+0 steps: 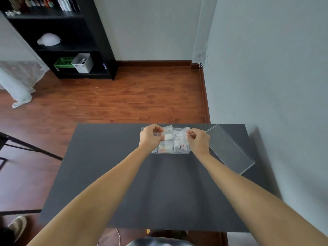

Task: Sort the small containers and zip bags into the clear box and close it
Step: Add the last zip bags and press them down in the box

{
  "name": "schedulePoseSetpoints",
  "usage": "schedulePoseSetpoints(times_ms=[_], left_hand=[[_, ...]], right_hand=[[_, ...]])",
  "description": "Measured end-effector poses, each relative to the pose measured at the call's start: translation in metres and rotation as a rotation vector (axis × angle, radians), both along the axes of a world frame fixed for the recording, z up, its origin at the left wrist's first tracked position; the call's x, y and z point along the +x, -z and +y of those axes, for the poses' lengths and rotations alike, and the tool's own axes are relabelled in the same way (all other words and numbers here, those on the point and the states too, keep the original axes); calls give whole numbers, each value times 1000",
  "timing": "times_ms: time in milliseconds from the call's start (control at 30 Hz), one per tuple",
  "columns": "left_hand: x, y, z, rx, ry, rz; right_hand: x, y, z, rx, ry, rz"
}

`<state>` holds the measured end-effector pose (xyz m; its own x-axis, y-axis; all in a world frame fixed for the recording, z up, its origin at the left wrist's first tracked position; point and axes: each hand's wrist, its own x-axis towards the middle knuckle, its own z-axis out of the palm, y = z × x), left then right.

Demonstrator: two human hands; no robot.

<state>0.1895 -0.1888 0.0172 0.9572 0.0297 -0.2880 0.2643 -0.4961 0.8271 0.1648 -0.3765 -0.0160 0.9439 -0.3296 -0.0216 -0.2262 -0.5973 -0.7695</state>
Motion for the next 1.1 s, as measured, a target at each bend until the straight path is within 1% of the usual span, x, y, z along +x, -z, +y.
schedulePoseSetpoints(times_ms=[67,133,233,300,367,467,567,667,767,833,900,1000,1100], left_hand=[[3,4,-3,-8,-2,-2],[5,7,-4,-19,10,2],[9,10,-6,-33,39,4],[12,10,-10,-33,61,15],[15,12,-15,-19,91,31],[19,15,-25,2,142,46],[21,19,-34,53,184,49],[21,24,-43,151,238,26],[21,29,-49,299,352,-21],[21,32,-52,417,456,-75],[19,36,-56,549,532,-130],[16,41,-61,711,544,-206],[14,44,-64,764,546,-237]], right_hand=[[1,1,-1,53,32,-28],[2,4,-2,69,20,-7],[0,12,-3,-65,-81,47],[-2,16,-3,-178,-143,50],[-1,20,-4,-243,-176,37],[1,24,-9,-219,-153,67],[-1,27,-14,-118,-134,27],[-7,26,-17,-42,-104,-68],[-11,27,-19,-41,-164,-102],[-12,29,-19,-103,-233,-51],[-9,30,-19,-163,-274,53],[-6,30,-19,-228,-302,175],[-3,30,-17,-299,-328,206]])
